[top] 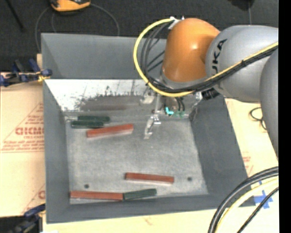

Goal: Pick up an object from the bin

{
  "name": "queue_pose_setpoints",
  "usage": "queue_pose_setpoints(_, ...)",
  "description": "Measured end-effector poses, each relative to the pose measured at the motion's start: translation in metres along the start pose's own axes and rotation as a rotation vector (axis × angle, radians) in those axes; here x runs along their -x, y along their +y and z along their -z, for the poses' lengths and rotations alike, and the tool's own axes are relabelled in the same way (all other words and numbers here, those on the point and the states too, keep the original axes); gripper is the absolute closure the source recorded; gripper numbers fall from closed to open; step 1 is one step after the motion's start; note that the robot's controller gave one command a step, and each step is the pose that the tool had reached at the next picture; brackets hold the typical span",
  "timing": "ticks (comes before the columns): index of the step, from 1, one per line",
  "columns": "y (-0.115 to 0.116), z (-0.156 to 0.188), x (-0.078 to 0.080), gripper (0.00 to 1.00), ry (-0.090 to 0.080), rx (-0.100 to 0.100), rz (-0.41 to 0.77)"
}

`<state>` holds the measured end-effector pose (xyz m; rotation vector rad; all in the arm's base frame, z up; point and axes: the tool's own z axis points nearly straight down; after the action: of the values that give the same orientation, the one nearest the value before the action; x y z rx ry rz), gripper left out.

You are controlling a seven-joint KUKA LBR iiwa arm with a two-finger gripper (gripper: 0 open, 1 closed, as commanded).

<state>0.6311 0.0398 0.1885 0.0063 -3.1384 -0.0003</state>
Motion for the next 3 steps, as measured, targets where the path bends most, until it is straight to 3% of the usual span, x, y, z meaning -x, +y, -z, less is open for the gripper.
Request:
queue_pose_setpoints(1,0.000,0.005,0.002,0.00,-0.007,0.000,-0.001)
queue_pose_setpoints(2,0.050,-0.106,0.025,1.00,-0.010,0.000,-0.033)
queue_pose_setpoints(3,0.050,-0.106,0.025,1.00,-0.010,0.000,-0.033)
